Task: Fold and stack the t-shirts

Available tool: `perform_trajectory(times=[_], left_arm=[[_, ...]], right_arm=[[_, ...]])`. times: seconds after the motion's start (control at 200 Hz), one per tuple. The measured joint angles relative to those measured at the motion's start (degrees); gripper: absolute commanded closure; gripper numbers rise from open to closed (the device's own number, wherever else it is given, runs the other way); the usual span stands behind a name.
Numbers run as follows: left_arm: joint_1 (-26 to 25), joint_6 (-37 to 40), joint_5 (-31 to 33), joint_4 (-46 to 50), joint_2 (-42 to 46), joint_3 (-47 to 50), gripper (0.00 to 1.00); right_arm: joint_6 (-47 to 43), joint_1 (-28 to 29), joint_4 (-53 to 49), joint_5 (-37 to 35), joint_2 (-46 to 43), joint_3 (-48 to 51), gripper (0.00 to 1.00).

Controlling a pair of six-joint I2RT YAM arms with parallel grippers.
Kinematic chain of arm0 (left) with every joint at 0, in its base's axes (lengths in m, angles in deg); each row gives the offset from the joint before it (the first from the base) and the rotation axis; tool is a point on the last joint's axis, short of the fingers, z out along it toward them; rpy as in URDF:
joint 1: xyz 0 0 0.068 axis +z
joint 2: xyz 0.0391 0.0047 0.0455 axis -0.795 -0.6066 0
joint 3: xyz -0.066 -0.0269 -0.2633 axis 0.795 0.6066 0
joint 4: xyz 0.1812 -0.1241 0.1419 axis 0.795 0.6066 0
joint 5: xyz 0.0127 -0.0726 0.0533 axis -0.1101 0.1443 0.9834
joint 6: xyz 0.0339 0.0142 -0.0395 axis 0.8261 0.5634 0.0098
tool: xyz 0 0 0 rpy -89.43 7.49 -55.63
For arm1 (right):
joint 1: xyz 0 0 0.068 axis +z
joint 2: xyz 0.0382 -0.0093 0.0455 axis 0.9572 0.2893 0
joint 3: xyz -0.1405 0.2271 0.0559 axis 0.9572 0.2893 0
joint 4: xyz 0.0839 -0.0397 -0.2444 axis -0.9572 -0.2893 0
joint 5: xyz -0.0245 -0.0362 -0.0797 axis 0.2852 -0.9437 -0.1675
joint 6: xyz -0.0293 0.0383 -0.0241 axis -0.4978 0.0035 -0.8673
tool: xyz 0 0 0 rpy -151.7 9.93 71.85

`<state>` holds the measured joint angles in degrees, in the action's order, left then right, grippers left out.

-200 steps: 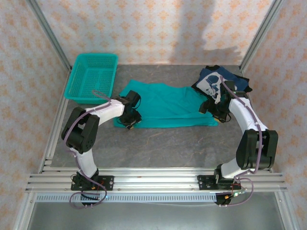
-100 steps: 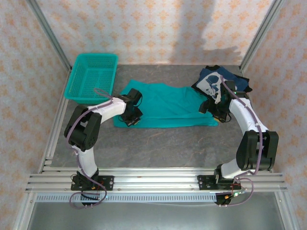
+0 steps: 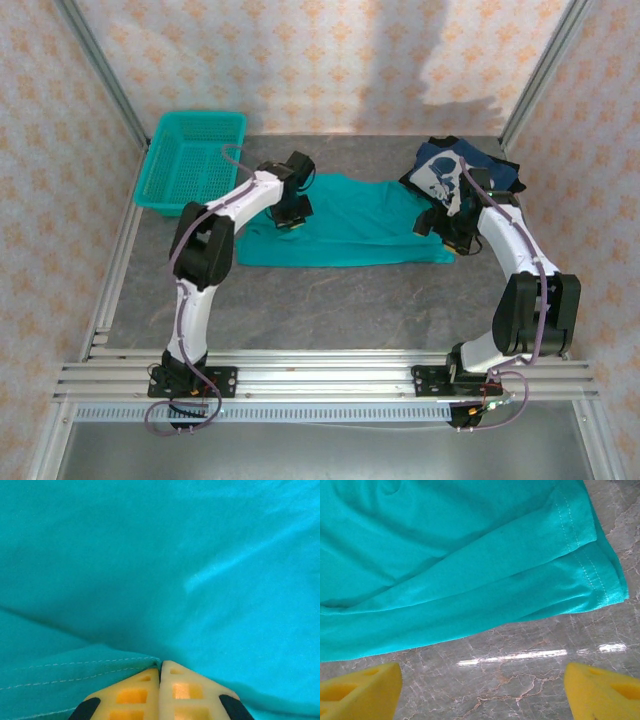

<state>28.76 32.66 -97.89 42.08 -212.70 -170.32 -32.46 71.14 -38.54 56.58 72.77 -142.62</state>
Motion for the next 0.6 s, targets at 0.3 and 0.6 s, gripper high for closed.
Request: perform_trajectory(times=[0.3,0.6], left_arm=[[0.26,8.52,2.71,8.39,-8.94,-13.2,0.97],[2.34,8.63,2.54,8.07,-8.94,-15.1,0.98]], right_arm=[[0.39,0.31,0.79,0.59,0.0,1.38,0.16],[1.14,1.38,1.73,0.55,0.02,2.27,0.16]])
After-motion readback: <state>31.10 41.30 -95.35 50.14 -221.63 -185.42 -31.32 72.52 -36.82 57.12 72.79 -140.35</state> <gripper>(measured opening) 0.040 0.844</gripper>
